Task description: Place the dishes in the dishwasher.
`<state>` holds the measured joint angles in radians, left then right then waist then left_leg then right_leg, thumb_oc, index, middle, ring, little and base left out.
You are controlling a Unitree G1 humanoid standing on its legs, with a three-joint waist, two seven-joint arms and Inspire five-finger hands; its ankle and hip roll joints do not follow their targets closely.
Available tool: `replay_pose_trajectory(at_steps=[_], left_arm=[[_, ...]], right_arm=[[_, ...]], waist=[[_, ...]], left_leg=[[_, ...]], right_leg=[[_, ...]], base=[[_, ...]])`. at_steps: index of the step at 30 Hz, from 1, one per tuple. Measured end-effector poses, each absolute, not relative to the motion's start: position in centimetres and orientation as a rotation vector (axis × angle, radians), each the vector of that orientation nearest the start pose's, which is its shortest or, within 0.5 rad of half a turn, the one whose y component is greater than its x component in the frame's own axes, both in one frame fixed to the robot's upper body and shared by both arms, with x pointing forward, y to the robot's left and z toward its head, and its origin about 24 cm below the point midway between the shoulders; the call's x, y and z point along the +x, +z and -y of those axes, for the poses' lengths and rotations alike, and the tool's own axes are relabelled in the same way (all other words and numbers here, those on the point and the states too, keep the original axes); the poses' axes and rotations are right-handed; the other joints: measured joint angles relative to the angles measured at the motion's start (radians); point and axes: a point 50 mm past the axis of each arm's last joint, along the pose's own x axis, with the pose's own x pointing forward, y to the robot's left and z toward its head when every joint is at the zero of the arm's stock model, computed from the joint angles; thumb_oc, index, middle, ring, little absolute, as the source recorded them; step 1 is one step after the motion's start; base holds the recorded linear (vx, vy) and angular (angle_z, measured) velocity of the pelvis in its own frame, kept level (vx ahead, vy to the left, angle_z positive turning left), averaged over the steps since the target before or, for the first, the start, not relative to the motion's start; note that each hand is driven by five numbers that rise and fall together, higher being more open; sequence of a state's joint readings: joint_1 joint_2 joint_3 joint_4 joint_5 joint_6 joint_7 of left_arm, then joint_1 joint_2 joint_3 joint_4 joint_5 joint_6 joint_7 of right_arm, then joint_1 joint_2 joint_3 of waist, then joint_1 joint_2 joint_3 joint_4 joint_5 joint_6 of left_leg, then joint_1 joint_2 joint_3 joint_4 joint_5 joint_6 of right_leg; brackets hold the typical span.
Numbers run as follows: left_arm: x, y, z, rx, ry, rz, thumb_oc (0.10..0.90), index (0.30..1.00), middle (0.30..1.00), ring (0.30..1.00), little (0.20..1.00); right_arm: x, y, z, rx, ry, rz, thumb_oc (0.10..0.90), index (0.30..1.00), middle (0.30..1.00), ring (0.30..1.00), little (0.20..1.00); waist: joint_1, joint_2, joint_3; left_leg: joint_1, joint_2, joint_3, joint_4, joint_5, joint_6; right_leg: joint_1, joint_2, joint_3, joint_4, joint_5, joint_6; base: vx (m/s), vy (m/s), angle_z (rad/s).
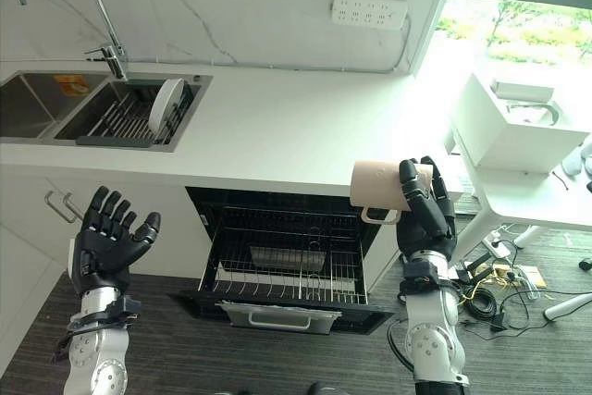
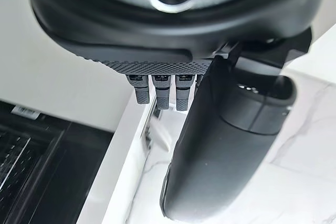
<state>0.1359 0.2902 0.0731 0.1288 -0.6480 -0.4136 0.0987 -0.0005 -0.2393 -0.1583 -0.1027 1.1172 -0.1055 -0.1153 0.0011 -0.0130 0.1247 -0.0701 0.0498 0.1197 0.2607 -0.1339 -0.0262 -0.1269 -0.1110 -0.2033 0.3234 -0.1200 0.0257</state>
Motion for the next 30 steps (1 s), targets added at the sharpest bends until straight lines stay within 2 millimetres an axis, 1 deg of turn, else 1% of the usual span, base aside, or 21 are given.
replay_pose_trajectory(at_steps=[2,4,7,9,12,14,16,18,25,30], left_arm=[[21.4,3.7,-25.4,-0.322,0.340,0.195,0.800,0.900,0.900,0.900,0.900],[21.5,4.4,-25.2,-0.275,0.307,0.208,0.800,0.900,0.900,0.900,0.900],[22.0,5.2,-25.2,-0.063,0.189,0.169,0.800,0.900,0.900,0.900,0.900],[22.5,5.4,-25.0,0.084,0.082,0.114,0.800,0.900,0.900,0.900,0.900],[22.7,4.7,-24.0,0.282,-0.075,0.006,0.800,0.900,0.900,0.900,0.900],[22.6,4.0,-23.8,0.415,-0.196,-0.092,0.800,0.900,0.900,0.900,0.900],[22.5,3.5,-23.8,0.486,-0.276,-0.170,0.800,0.900,0.900,0.900,0.900],[22.4,3.0,-23.7,0.494,-0.305,-0.225,0.800,0.900,0.900,0.900,0.900],[23.5,2.9,-23.0,0.562,-0.358,-0.280,0.800,0.900,0.900,0.900,0.900],[23.3,2.3,-22.6,0.562,-0.399,-0.332,0.800,0.900,0.900,0.900,0.900]], right_arm=[[24.8,8.3,23.8,0.887,-0.213,0.233,0.400,0.300,0.300,0.300,0.300],[24.8,8.3,23.7,0.887,-0.209,0.224,0.400,0.300,0.300,0.300,0.300],[24.9,8.0,23.3,0.884,-0.176,0.183,0.400,0.300,0.300,0.300,0.300],[25.0,7.8,22.8,0.892,-0.137,0.150,0.400,0.300,0.300,0.300,0.300],[24.6,6.9,22.1,0.887,-0.086,0.086,0.400,0.300,0.300,0.300,0.300],[24.3,6.3,21.7,0.864,-0.061,0.036,0.400,0.300,0.300,0.300,0.300],[24.1,6.2,21.6,0.851,-0.030,0.012,0.400,0.300,0.300,0.300,0.300],[24.1,6.1,21.5,0.852,-0.008,0.007,0.400,0.300,0.300,0.300,0.300],[24.1,6.1,21.2,0.854,0.015,-0.007,0.400,0.300,0.300,0.300,0.300],[24.1,5.7,20.3,0.846,0.052,-0.052,0.400,0.300,0.300,0.300,0.300]], waist=[[0.000,0.000,0.001],[0.001,0.001,0.005],[0.000,0.003,0.006],[0.000,0.011,0.012],[-0.001,0.027,0.021],[-0.003,0.031,0.024],[-0.015,0.038,0.028],[-0.027,0.041,0.030],[-0.033,0.042,0.030],[-0.052,0.043,0.031]], left_leg=[[0.001,0.000,0.000,0.000,0.000,0.000],[0.001,0.000,0.000,-0.001,0.000,0.000],[0.002,0.000,0.000,-0.001,0.000,0.000],[0.002,-0.001,0.000,-0.001,0.000,0.000],[0.001,-0.001,0.002,0.000,0.000,0.001],[0.001,0.000,0.003,-0.001,0.000,0.001],[0.001,0.000,0.004,-0.001,0.000,0.001],[0.002,0.000,0.006,-0.002,0.000,0.001],[0.005,0.001,0.011,0.000,0.000,0.001],[0.005,0.002,0.018,0.000,0.000,0.001]], right_leg=[[0.000,0.000,0.000,0.001,0.001,0.000],[0.000,0.000,-0.001,0.001,0.001,0.000],[0.000,0.000,-0.001,0.000,0.001,0.000],[0.001,0.000,-0.001,0.000,0.002,0.001],[0.000,-0.001,0.000,-0.002,0.004,0.002],[0.000,0.000,0.001,-0.003,0.004,0.002],[0.000,0.000,0.001,-0.003,0.005,0.003],[0.000,0.000,0.003,-0.004,0.006,0.003],[0.000,0.002,0.008,-0.005,0.009,0.002],[-0.002,0.003,0.015,-0.008,0.013,0.003]], base=[[0.00,0.000,0.00],[0.00,0.000,0.00],[0.00,0.000,0.00],[0.00,0.000,0.00],[0.00,0.000,0.00],[0.00,0.000,0.00],[0.00,0.000,0.00],[0.00,0.000,0.00],[0.01,0.000,0.00],[0.02,0.004,-0.04]])
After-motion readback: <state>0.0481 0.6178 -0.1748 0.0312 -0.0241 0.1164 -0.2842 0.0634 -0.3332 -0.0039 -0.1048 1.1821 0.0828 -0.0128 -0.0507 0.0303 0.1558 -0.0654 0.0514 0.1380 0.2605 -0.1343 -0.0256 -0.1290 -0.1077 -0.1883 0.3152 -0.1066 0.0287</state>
